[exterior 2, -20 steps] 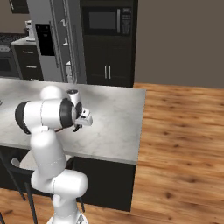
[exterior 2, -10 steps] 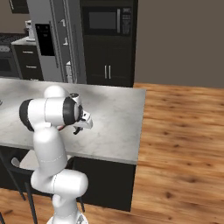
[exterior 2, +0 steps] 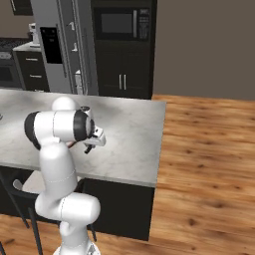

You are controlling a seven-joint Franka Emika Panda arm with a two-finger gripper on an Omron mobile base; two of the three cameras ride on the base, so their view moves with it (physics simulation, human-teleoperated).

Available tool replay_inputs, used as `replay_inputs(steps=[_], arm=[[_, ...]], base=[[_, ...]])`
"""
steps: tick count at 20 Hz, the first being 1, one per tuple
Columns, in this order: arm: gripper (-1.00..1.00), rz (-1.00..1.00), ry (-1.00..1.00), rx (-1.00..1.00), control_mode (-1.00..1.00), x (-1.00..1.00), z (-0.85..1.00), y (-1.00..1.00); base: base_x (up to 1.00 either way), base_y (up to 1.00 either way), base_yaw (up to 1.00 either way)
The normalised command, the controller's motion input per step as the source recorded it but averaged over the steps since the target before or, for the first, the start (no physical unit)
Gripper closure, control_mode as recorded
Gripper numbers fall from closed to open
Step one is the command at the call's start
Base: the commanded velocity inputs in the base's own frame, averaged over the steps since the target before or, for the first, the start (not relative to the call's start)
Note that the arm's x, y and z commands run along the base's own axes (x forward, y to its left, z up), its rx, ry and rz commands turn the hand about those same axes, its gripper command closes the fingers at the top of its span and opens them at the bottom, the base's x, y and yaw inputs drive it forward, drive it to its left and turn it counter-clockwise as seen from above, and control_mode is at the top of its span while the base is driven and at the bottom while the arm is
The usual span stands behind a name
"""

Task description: Retrieve the butter from the fridge and place it on a plate on the dining table. Then retrieve the butter knife by the fridge and place it near the plate.

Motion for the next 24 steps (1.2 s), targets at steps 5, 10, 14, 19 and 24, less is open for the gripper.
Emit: replay_inputs(steps=[5,10,14,19,24], arm=[[-1.00,-0.02,0.00,0.00,-1.00,0.13,-0.01,0.00],[-1.00,-0.01,0.00,0.00,-1.00,0.11,-0.01,0.01],[-1.00,0.00,0.00,0.00,-1.00,0.00,0.00,0.00],[-1.00,0.00,0.00,0.00,-1.00,-0.03,0.12,0.00],[-1.00,0.00,0.00,-0.04,-1.00,-0.25,0.62,-0.01]], base=[[0.00,0.00,0.00],[0.00,0.00,0.00],[0.00,0.00,0.00],[0.00,0.00,0.00],[0.00,0.00,0.00]])
